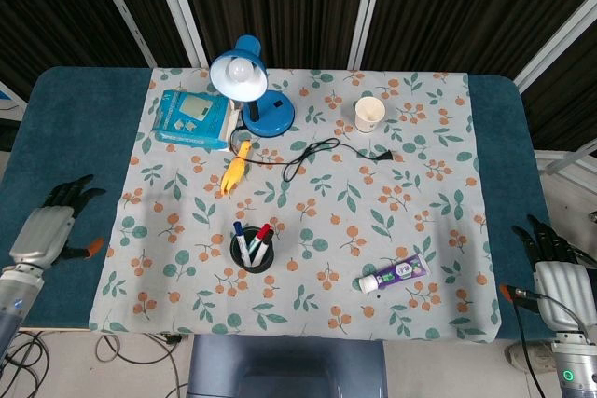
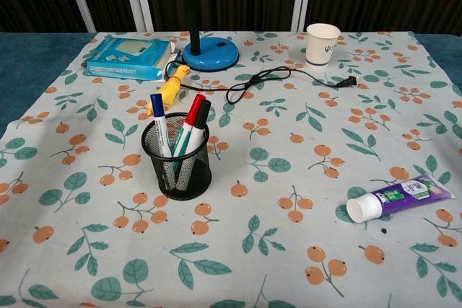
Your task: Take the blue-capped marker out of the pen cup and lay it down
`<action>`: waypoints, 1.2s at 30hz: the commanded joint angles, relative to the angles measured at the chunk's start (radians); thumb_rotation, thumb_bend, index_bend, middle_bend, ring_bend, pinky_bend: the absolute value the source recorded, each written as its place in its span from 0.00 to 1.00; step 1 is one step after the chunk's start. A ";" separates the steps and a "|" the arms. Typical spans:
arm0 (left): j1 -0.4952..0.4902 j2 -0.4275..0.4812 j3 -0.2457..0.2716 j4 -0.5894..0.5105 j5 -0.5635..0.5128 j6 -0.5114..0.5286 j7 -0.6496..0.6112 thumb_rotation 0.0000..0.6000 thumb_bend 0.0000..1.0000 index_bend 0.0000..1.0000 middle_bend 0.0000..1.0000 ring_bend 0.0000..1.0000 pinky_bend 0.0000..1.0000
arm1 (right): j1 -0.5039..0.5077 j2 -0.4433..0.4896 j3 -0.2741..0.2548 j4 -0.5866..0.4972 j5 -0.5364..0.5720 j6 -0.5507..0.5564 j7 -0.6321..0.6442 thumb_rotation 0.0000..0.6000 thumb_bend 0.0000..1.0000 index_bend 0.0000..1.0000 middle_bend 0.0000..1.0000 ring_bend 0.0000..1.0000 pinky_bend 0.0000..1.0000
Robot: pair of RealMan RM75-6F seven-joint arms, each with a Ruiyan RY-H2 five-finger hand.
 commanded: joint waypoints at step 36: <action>-0.414 -0.307 -0.017 -0.026 -0.404 -0.232 0.171 1.00 0.32 0.37 0.00 0.00 0.00 | -0.004 0.005 0.003 -0.005 0.016 -0.004 0.004 1.00 0.18 0.16 0.05 0.10 0.18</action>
